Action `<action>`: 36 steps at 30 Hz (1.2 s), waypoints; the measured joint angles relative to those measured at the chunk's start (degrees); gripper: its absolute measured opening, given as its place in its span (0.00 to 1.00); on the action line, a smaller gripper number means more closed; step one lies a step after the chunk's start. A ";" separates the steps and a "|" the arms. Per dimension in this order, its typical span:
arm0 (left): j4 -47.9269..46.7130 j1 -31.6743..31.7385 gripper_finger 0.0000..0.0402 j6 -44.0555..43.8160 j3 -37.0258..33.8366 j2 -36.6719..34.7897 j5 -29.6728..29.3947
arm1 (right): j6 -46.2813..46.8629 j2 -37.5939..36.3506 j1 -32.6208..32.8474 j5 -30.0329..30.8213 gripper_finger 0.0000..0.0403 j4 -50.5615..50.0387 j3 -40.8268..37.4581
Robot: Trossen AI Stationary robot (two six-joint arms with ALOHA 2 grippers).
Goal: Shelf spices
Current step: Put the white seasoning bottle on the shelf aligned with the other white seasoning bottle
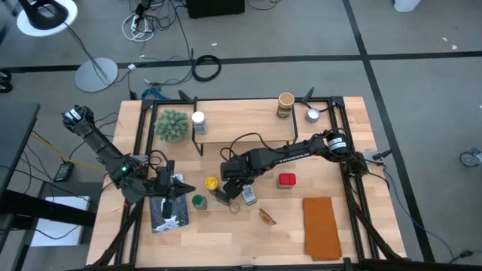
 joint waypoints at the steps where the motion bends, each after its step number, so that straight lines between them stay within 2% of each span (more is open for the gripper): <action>1: 0.00 0.00 0.00 -0.01 0.00 0.00 0.01 | 0.89 0.00 0.00 0.01 0.74 -0.01 0.00; 9: 0.00 -0.01 0.00 -0.04 0.00 0.00 0.02 | 4.54 -0.09 0.38 0.29 0.83 0.00 0.04; 18: 0.00 -0.02 0.00 -0.09 0.00 -0.02 0.06 | 10.54 1.15 0.35 1.55 0.79 -3.01 -0.05; 22: 0.11 0.00 0.00 -0.13 0.03 -0.01 0.12 | 10.65 3.61 0.35 -0.33 0.76 -1.87 -1.11; 28: 0.08 0.00 0.00 -0.28 0.04 0.02 0.19 | 10.22 3.74 -0.10 -1.75 0.71 5.37 -6.01; 30: 0.09 -0.01 0.00 -0.28 0.04 0.00 0.21 | 9.99 3.70 -0.35 -2.06 0.66 5.78 -7.08; 34: 0.09 0.00 0.00 -0.26 0.04 0.00 0.23 | 9.03 3.45 -0.57 -2.32 0.48 5.63 -8.20; 36: -0.08 0.00 0.00 -0.26 0.04 0.02 0.23 | 8.49 3.45 -0.49 -2.33 0.48 5.79 -8.20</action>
